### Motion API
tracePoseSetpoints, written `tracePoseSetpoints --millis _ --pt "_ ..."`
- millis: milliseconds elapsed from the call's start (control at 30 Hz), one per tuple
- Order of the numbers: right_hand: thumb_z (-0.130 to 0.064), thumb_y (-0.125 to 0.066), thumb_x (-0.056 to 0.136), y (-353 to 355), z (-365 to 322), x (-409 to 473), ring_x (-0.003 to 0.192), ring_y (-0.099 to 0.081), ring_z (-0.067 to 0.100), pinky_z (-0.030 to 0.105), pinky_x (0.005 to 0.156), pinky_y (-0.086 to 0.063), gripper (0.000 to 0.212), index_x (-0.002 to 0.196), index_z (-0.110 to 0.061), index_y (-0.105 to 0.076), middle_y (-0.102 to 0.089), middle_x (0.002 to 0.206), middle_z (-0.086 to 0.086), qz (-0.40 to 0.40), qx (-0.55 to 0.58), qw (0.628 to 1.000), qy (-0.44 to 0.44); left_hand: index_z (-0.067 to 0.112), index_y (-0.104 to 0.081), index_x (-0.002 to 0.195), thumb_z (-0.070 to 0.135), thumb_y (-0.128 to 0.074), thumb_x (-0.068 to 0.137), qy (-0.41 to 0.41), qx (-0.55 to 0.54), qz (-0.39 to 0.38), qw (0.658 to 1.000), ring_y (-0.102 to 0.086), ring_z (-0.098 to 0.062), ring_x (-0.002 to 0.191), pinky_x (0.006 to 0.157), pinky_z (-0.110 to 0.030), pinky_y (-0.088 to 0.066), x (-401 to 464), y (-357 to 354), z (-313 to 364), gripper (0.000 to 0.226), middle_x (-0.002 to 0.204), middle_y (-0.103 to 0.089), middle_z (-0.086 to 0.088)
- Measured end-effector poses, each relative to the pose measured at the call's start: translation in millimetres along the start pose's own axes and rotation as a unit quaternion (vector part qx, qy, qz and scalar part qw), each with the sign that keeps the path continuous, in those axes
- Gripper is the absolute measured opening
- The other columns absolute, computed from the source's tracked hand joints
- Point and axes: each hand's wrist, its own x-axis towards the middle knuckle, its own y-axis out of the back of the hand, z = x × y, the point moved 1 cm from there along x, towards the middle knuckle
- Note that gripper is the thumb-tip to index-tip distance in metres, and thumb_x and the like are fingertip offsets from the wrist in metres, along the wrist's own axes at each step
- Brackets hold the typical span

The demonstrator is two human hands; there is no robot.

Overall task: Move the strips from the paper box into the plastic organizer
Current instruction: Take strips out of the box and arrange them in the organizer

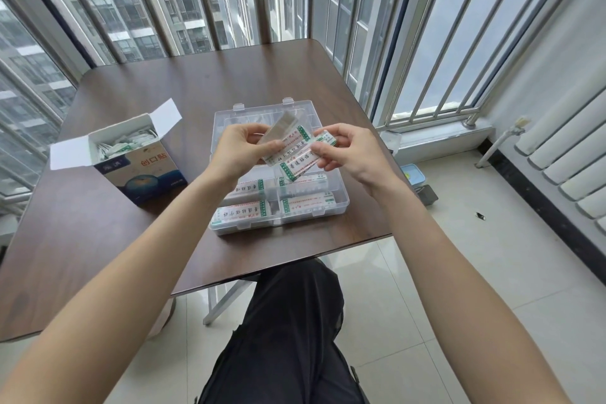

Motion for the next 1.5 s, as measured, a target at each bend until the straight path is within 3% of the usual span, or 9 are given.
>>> tracePoseSetpoints --millis 200,333,467,800,933,1100,1200,1300,1500 --pt "-0.007 -0.073 0.08 -1.8 -2.9 -1.0 0.054 -0.065 0.013 0.023 0.052 -0.054 0.014 0.091 -0.005 -0.064 -0.069 0.071 0.01 0.006 -0.054 0.999 -0.001 0.008 -0.066 0.097 0.005 -0.072 0.079 -0.034 0.006 0.013 0.999 -0.066 -0.003 0.065 0.061 -0.018 -0.053 1.6 1.2 4.1 0.019 0.077 -0.071 0.004" --pt "-0.021 -0.073 0.081 -8.2 -1.2 -7.7 0.05 -0.065 0.009 0.026 0.055 -0.054 0.013 0.079 -0.014 -0.061 -0.069 0.068 0.0 0.073 -0.267 0.96 0.046 0.012 -0.066 0.1 0.008 -0.07 0.082 -0.075 0.051 0.046 0.995 -0.064 -0.004 0.072 0.07 -0.02 -0.055 2.4 4.8 4.6 0.019 0.088 -0.068 0.002" --pt "-0.03 -0.072 0.081 -6.3 3.5 -8.7 0.073 -0.063 0.016 0.03 0.066 -0.049 0.014 0.085 -0.021 -0.063 -0.069 0.081 -0.001 0.138 -0.3 0.943 0.049 0.024 -0.066 0.092 0.012 -0.07 0.083 -0.07 0.059 0.038 0.995 -0.065 -0.009 0.079 0.075 -0.027 -0.053 1.8 9.8 3.1 0.016 0.091 -0.069 0.003" --pt "-0.047 -0.067 0.081 -11.0 0.0 -5.3 0.089 -0.064 0.022 0.026 0.07 -0.039 0.023 0.088 -0.026 -0.074 -0.072 0.094 -0.001 0.062 -0.501 0.861 0.061 0.012 -0.064 0.101 0.009 -0.061 0.09 -0.023 0.095 -0.031 0.995 -0.061 -0.009 0.077 0.081 -0.024 -0.047 0.1 -2.6 3.4 0.013 0.085 -0.067 0.0" --pt "-0.031 -0.071 0.081 1.9 -2.7 -9.1 0.083 -0.066 0.015 0.032 0.076 -0.053 0.016 0.096 -0.026 -0.074 -0.074 0.093 -0.005 0.033 -0.436 0.898 0.044 0.014 -0.063 0.101 0.008 -0.062 0.088 -0.011 0.097 -0.038 0.995 -0.061 -0.01 0.077 0.08 -0.026 -0.049 0.6 -7.7 2.1 0.014 0.088 -0.066 0.0" --pt "-0.017 -0.058 0.085 9.9 -6.1 -11.1 0.052 -0.053 0.001 0.014 0.045 -0.042 0.016 0.099 -0.019 -0.065 -0.071 0.081 -0.001 0.038 -0.197 0.979 -0.036 0.016 -0.06 0.096 0.009 -0.065 0.086 0.008 0.094 -0.055 0.994 -0.063 -0.018 0.08 0.081 -0.034 -0.053 -0.6 -16.3 -1.9 0.014 0.093 -0.067 -0.006" --pt "-0.024 -0.07 0.082 6.8 -3.5 -8.1 0.071 -0.063 0.005 0.017 0.063 -0.048 0.012 0.091 -0.017 -0.069 -0.073 0.082 0.001 0.051 -0.223 0.973 -0.019 0.02 -0.055 0.086 0.011 -0.066 0.086 -0.034 0.123 -0.043 0.991 -0.065 -0.018 0.079 0.074 -0.032 -0.054 -4.1 -22.8 -2.4 0.015 0.088 -0.066 -0.001" --pt "-0.024 -0.076 0.077 6.2 1.8 -4.8 0.078 -0.067 0.008 0.028 0.079 -0.054 0.008 0.081 -0.019 -0.071 -0.072 0.079 -0.002 0.053 -0.275 0.96 -0.017 0.019 -0.052 0.084 0.015 -0.064 0.088 -0.162 0.245 0.011 0.956 -0.065 -0.014 0.08 0.074 -0.029 -0.051 -8.7 -22.0 -5.0 0.013 0.088 -0.064 0.005" --pt "-0.029 -0.07 0.081 -2.5 0.6 -5.6 0.085 -0.066 0.017 0.036 0.077 -0.055 0.004 0.083 -0.027 -0.073 -0.071 0.084 -0.007 0.059 -0.422 0.905 0.011 0.019 -0.069 0.072 0.017 -0.079 0.071 -0.358 0.466 0.026 0.809 -0.054 -0.023 0.077 0.062 -0.03 -0.042 -16.2 -17.9 -15.4 0.01 0.086 -0.063 -0.002"
